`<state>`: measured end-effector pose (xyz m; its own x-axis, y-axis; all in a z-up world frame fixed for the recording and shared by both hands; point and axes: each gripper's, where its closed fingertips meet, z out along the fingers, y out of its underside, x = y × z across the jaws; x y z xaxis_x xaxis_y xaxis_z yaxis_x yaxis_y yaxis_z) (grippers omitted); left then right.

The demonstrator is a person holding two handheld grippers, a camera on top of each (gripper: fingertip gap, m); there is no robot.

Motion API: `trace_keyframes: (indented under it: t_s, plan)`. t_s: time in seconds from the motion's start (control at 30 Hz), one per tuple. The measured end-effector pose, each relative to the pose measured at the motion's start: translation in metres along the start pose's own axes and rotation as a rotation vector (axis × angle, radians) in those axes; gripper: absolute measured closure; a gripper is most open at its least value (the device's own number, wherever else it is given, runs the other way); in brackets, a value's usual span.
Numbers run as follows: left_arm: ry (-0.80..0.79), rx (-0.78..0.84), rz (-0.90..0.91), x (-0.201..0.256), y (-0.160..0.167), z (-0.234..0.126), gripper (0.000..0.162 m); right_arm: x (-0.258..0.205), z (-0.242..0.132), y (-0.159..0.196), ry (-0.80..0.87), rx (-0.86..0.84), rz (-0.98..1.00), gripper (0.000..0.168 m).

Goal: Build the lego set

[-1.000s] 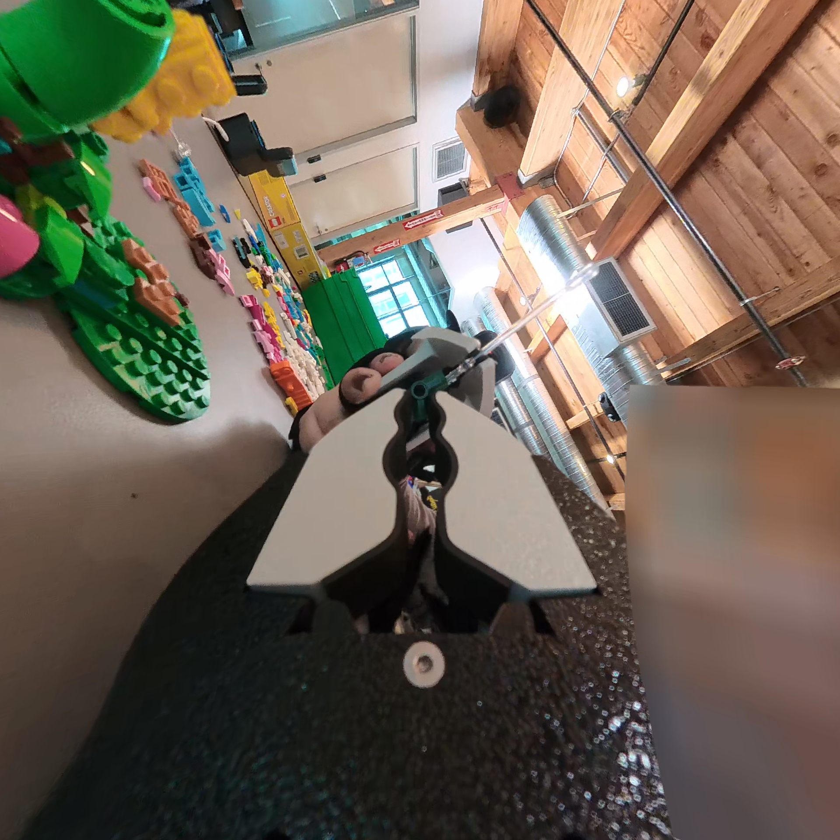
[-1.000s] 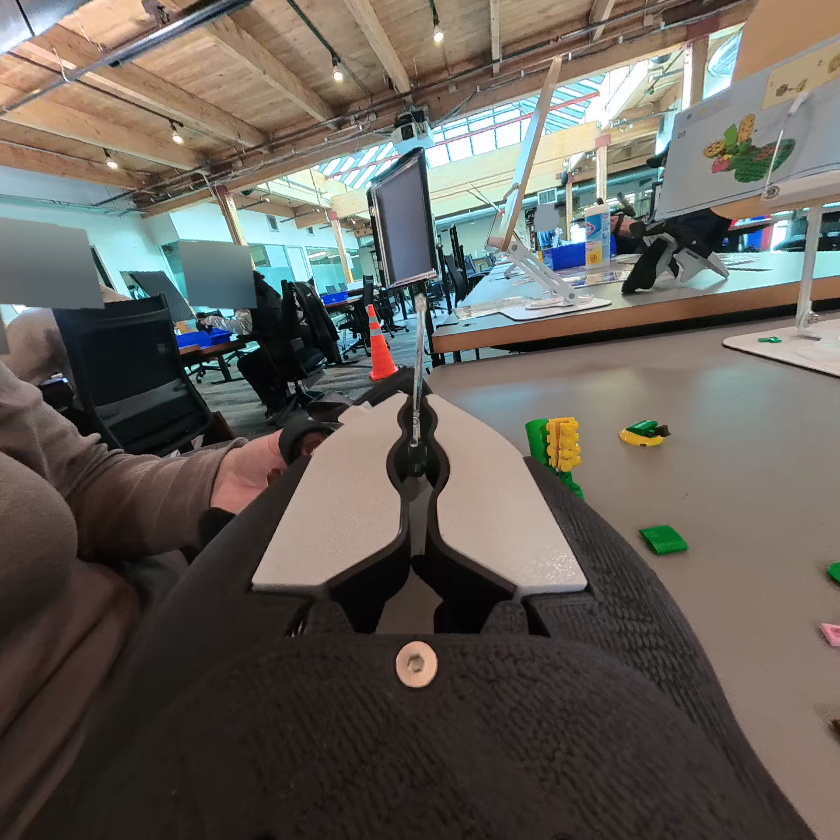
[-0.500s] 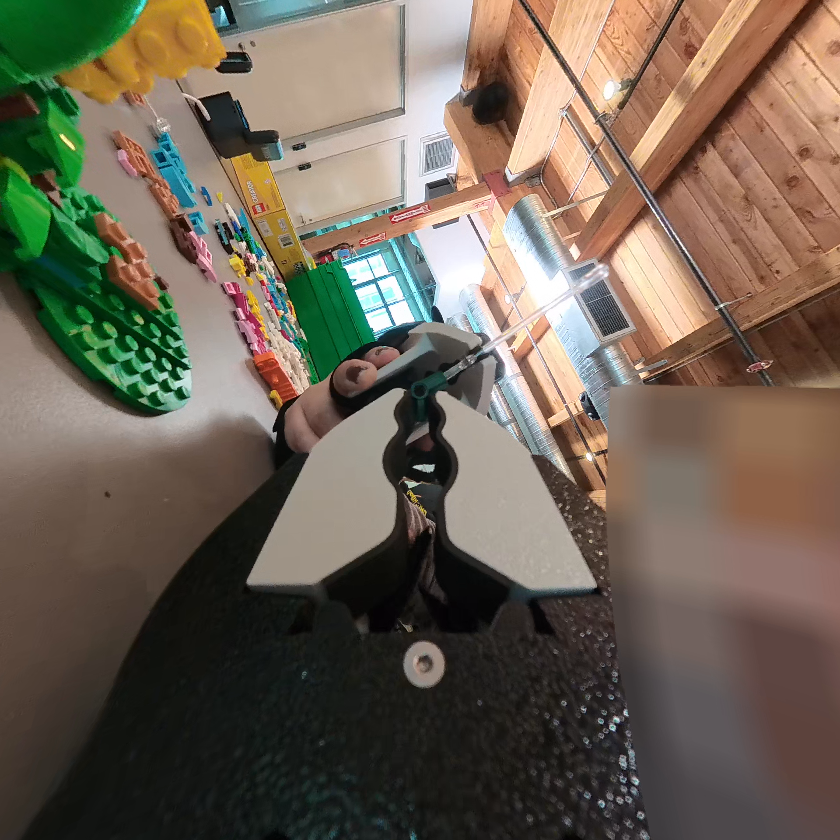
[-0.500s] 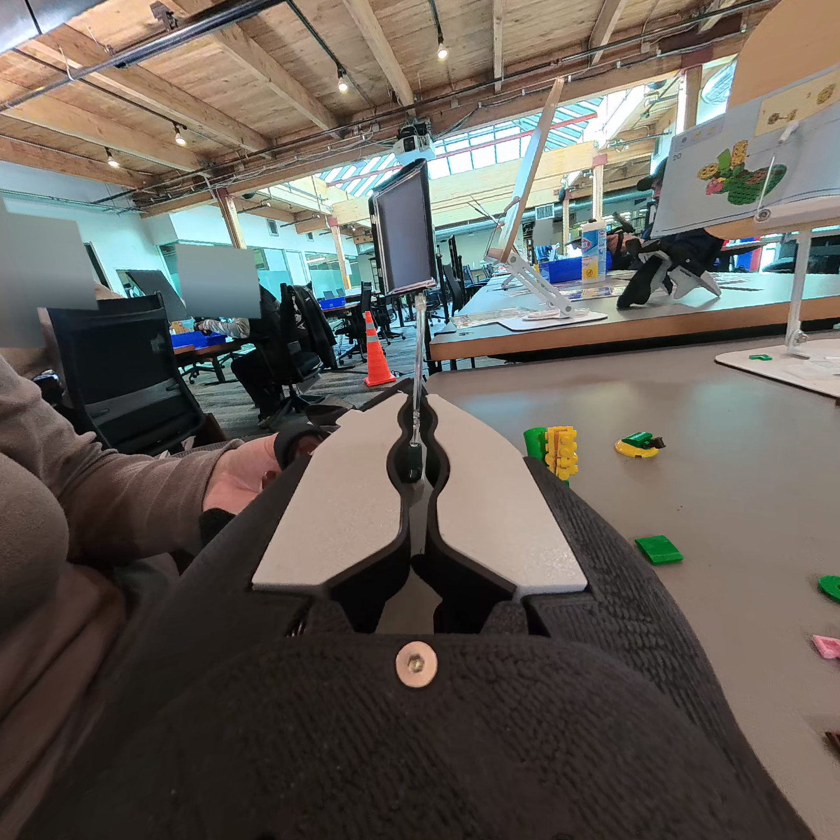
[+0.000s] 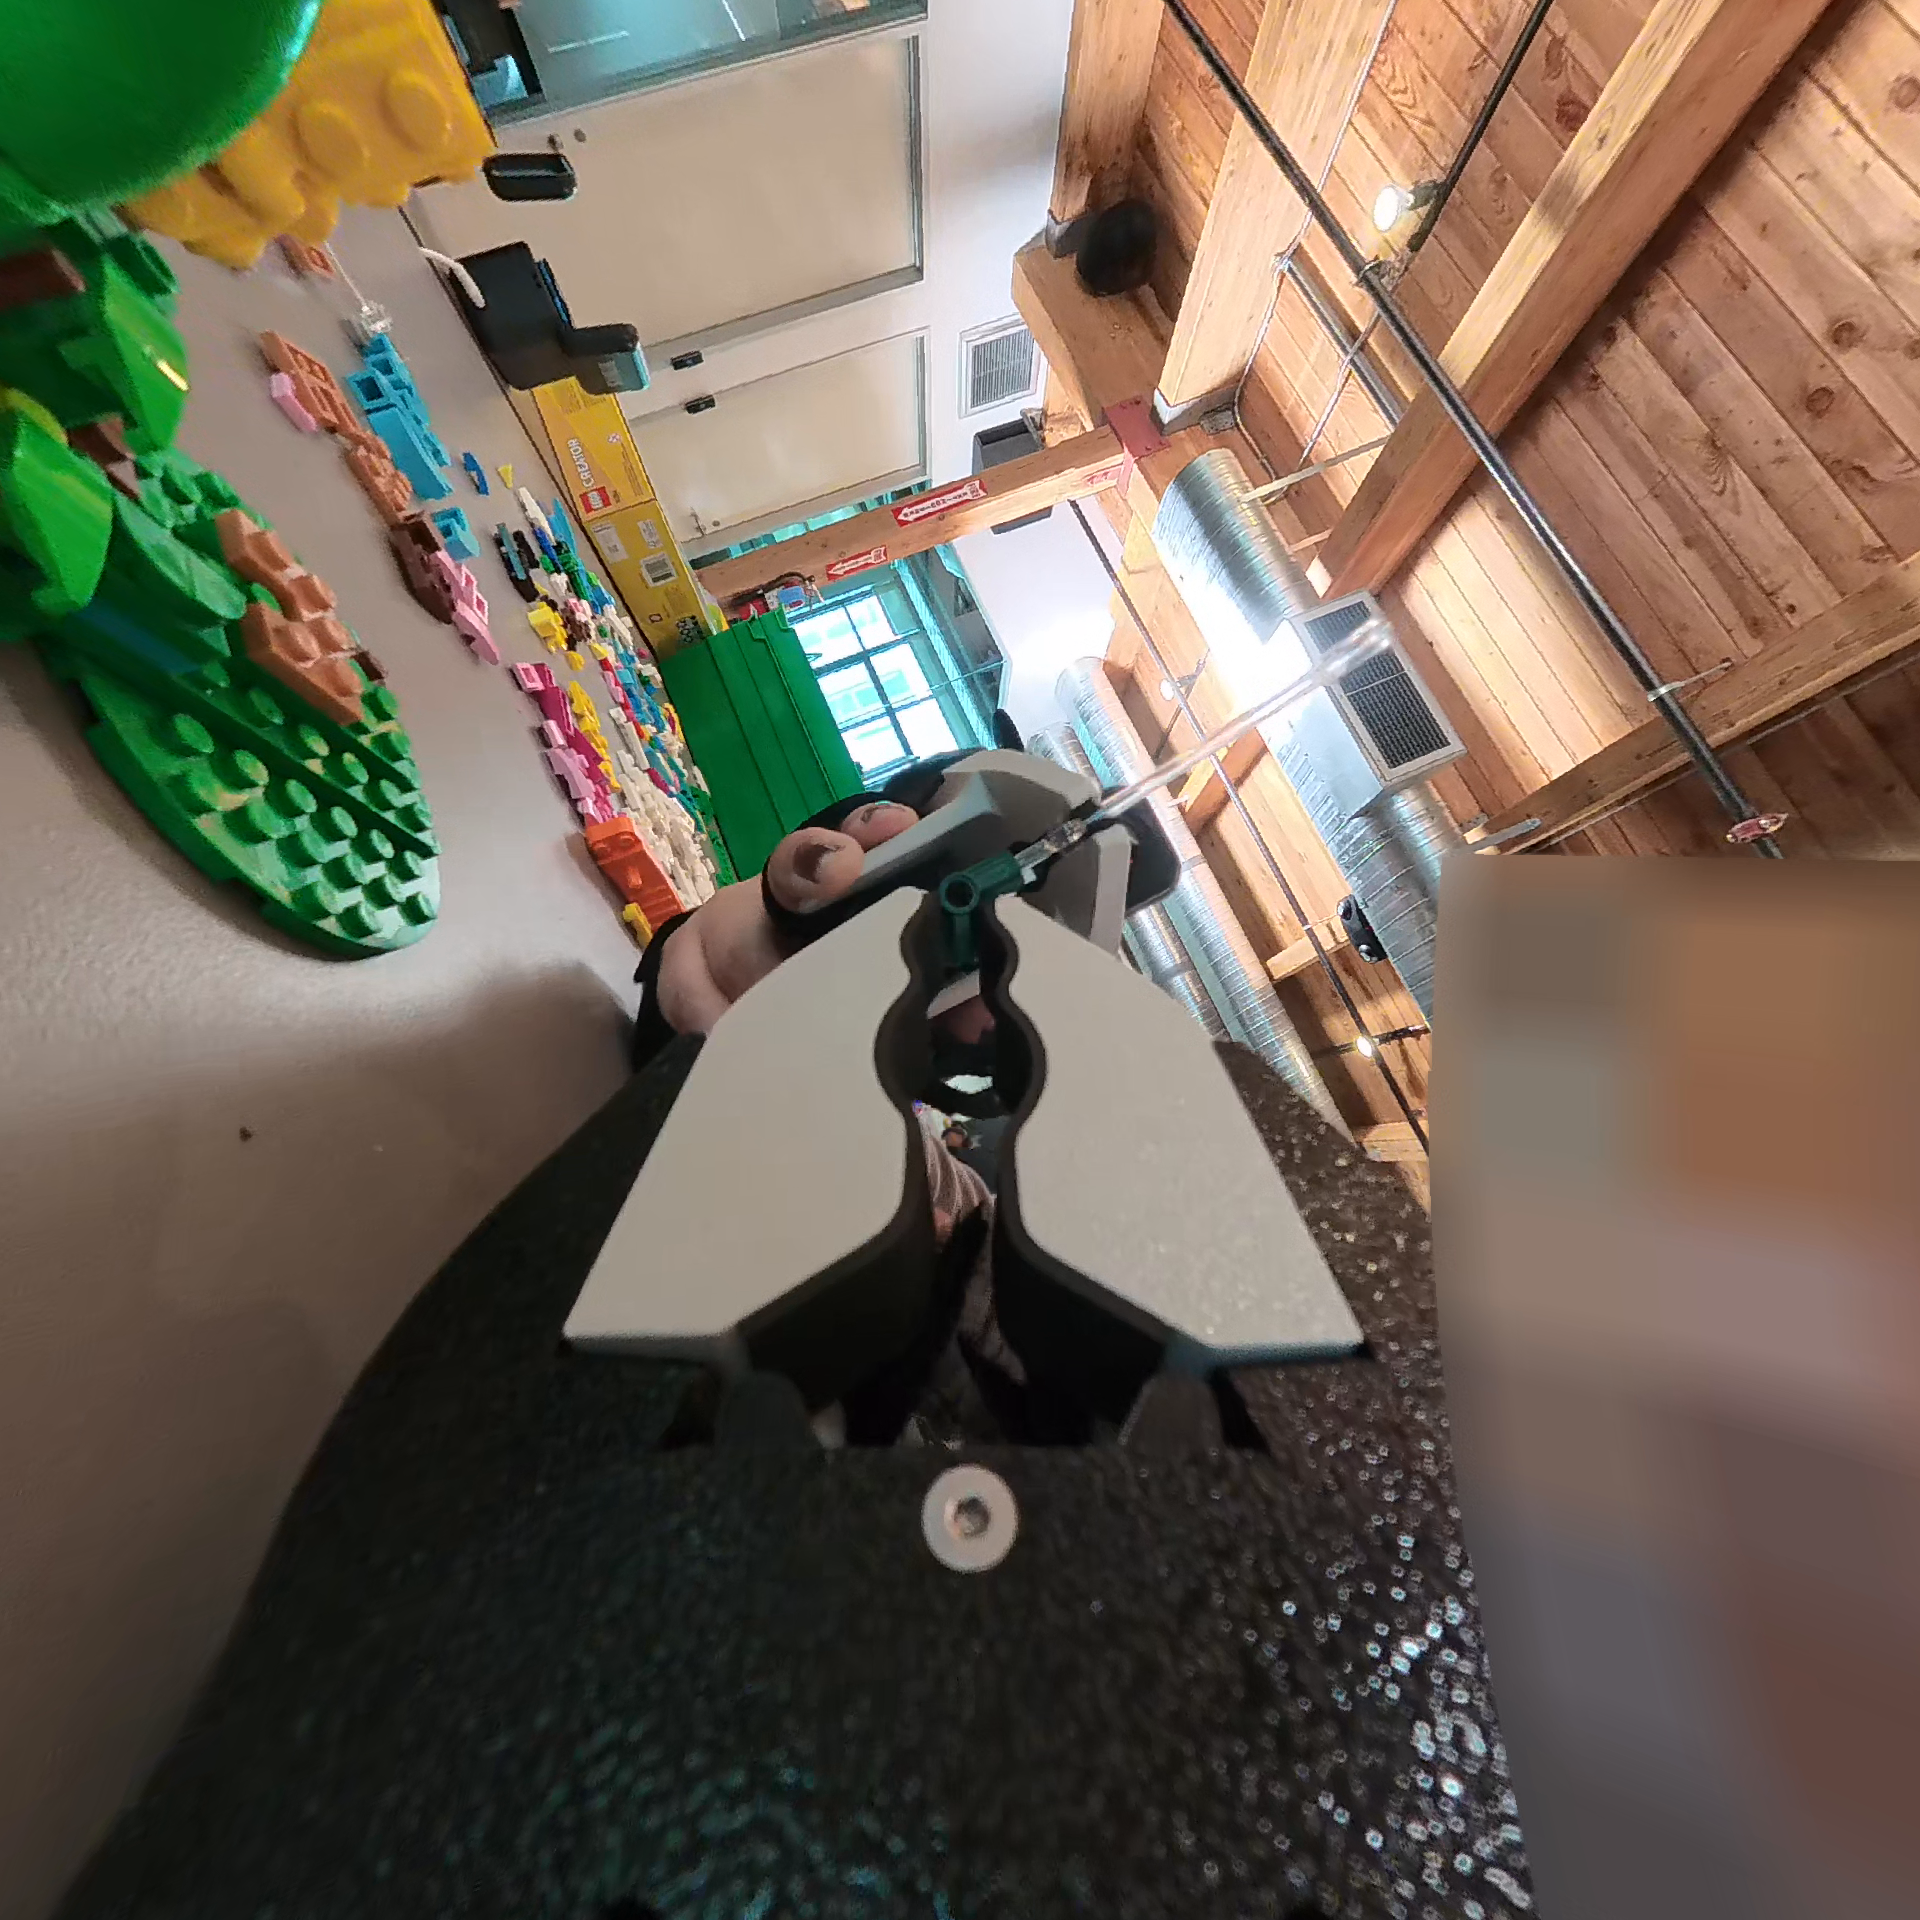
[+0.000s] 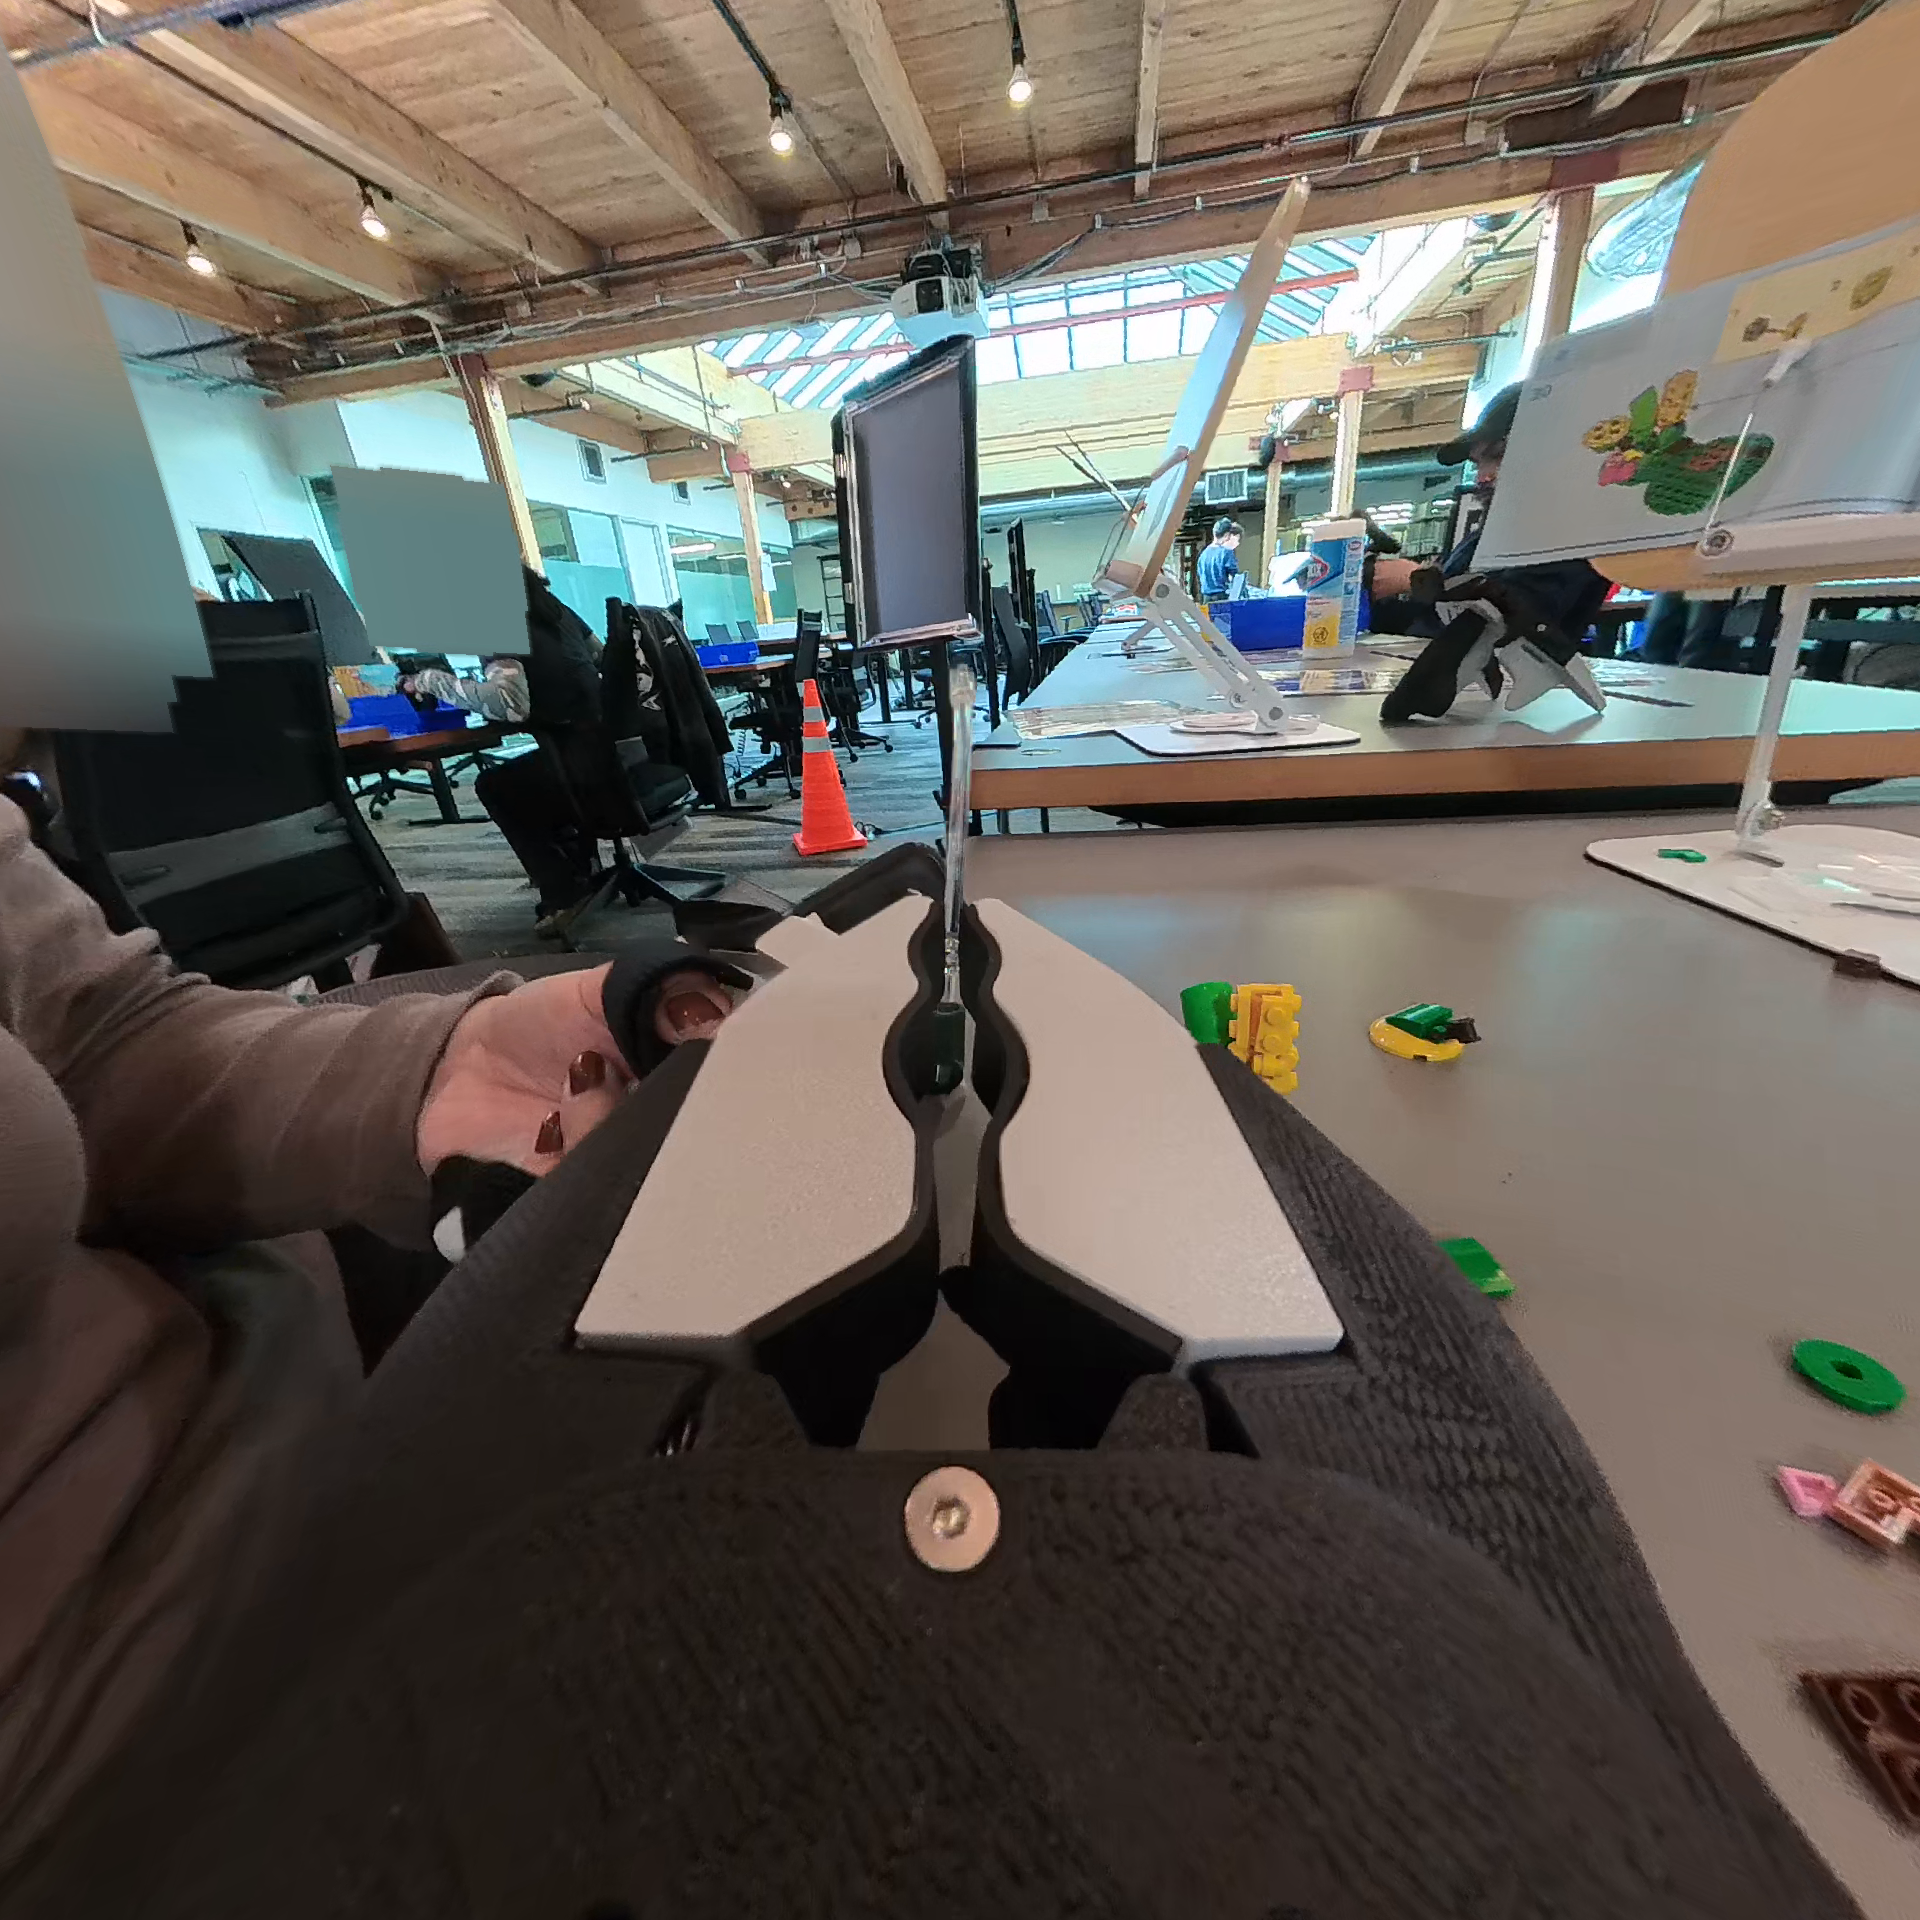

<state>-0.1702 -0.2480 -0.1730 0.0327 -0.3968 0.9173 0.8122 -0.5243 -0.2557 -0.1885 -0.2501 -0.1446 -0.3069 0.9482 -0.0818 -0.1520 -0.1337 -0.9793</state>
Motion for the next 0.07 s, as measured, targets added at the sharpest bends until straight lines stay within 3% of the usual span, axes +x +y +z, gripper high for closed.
trace_keyframes:
  t_s: [0.03,0.07]
  plan:
    - [0.0,-0.003,-0.002,-0.0001,0.0003,0.0,0.156,-0.0004,-0.0004,0.0002,-0.001,-0.003,-0.014,0.168]
    - [0.001,-0.003,-0.005,-0.0001,0.0003,-0.0001,0.156,-0.0008,-0.0007,0.0004,0.0,-0.006,-0.027,0.168]
